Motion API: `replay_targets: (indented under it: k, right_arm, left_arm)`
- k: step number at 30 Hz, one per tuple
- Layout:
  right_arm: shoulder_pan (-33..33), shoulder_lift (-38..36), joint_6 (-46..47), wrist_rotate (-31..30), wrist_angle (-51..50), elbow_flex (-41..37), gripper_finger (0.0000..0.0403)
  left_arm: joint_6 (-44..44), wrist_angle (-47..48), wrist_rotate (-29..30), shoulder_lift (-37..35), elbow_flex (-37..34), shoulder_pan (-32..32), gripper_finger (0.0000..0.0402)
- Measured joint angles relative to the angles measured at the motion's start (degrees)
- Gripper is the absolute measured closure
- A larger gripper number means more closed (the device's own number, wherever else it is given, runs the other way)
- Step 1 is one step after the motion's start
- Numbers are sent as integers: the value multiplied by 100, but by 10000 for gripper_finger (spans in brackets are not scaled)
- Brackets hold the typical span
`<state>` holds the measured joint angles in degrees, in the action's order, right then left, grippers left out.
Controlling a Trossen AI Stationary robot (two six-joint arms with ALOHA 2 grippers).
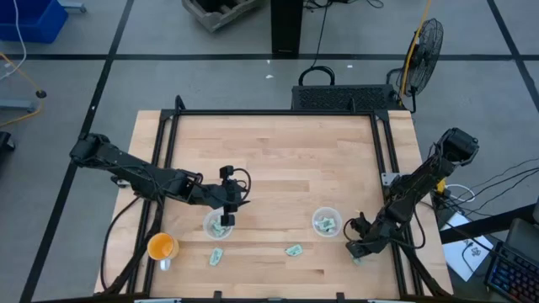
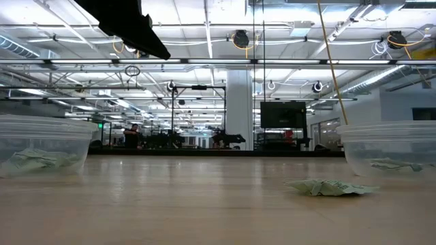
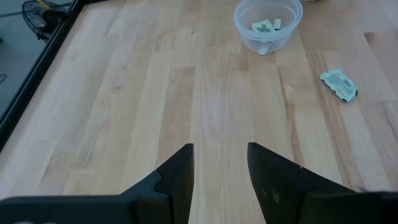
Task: Pick and place Stevia / Truvia into bins
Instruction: Put the right light green stevia packet into the right transparent container
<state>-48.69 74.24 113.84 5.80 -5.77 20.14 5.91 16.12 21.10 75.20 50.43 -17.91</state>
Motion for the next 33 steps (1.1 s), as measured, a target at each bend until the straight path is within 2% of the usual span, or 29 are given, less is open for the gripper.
replay_targets:
  k: [6, 15, 20, 23, 33]
  right_arm:
    - [139, -418, -703, -229, 31, -2, 402]
    - [143, -1372, -1886, -1802, -132, 115, 403]
    - [141, -1786, -2252, -1820, -97, 162, 403]
    - [138, -1924, -2824, -1802, 143, 173, 403]
    - [138, -1988, -5310, -1930, 2180, 177, 403]
  left_arm:
    - [8, -9, 0, 1, 0, 0, 245]
    - [37, -15, 0, 2, -2, 0, 245]
    - [42, 5, 0, 2, -4, 0, 245]
    - [38, 5, 0, 2, -4, 0, 245]
    - [42, 5, 0, 2, -4, -2, 245]
